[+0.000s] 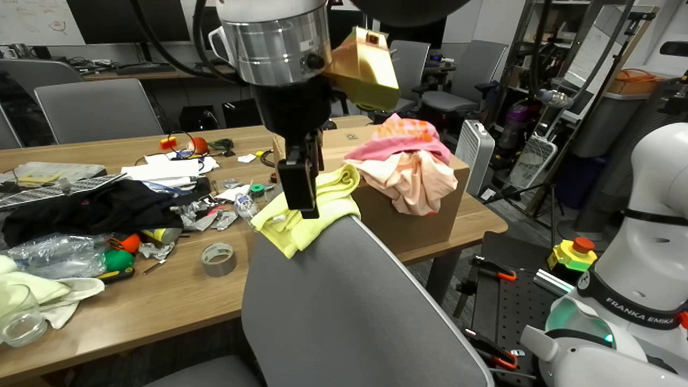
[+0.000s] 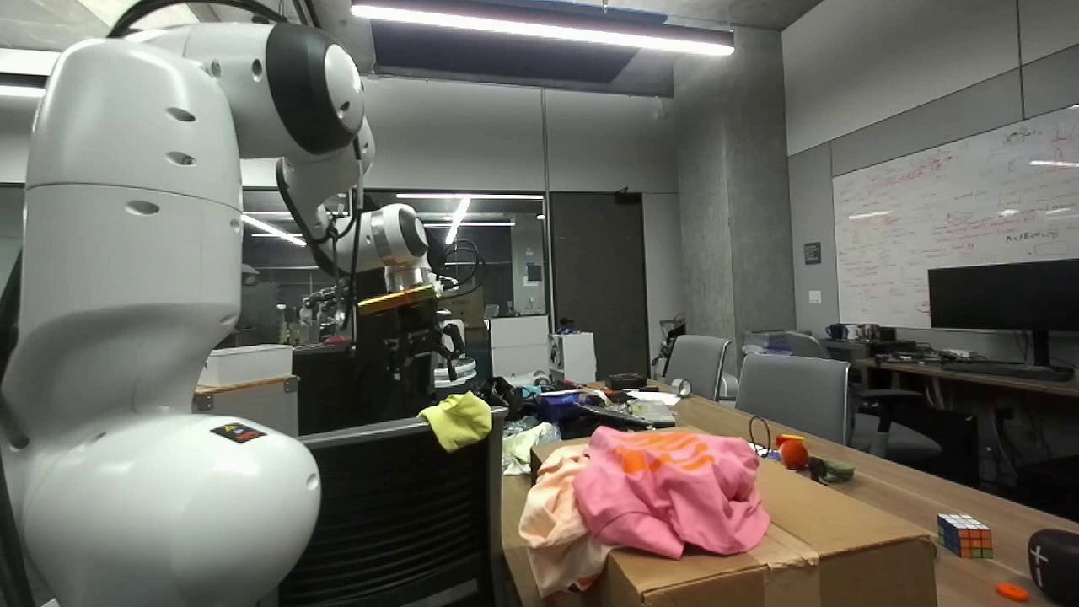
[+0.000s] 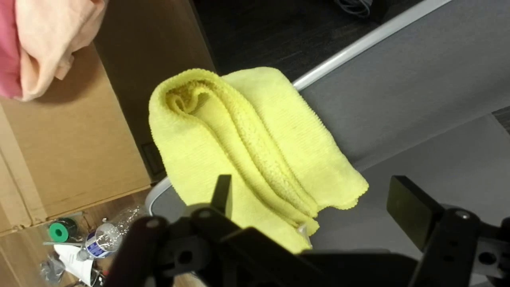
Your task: Move the clothes on the chair headrest to the box
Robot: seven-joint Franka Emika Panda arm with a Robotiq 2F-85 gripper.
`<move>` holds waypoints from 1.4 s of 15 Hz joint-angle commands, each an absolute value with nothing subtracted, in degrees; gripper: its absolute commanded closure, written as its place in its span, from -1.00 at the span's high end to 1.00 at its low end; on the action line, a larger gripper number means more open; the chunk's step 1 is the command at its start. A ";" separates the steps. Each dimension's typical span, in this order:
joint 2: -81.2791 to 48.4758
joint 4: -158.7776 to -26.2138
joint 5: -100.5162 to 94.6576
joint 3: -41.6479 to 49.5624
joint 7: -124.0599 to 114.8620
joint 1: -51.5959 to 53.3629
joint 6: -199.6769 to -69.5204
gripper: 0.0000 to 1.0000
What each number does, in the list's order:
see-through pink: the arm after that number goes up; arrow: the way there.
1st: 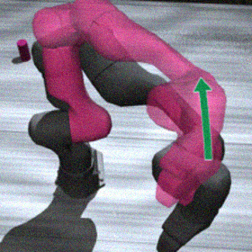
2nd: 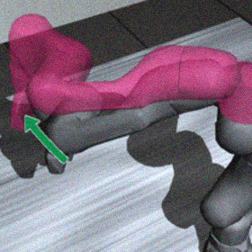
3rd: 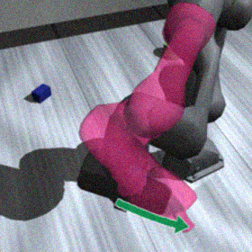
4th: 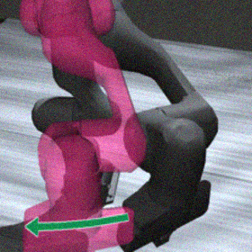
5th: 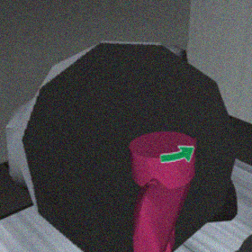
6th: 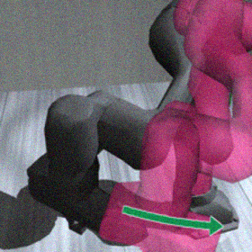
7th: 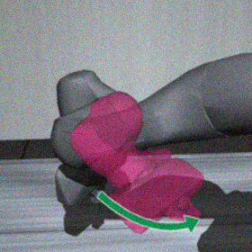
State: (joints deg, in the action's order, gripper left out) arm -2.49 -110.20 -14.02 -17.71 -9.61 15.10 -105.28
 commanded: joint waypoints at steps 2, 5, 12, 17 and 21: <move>-5.86 -107.93 -15.17 -16.10 -9.27 15.44 -104.09 1.00; -7.35 -107.78 -16.12 -15.15 -9.46 15.45 -104.06 1.00; -10.20 -106.87 -20.67 -13.40 -11.68 15.63 -102.99 1.00; -9.67 -107.00 -21.63 -13.49 -11.95 15.90 -103.67 0.25; -8.64 -107.18 -23.57 -13.56 -13.12 16.16 -104.36 -0.40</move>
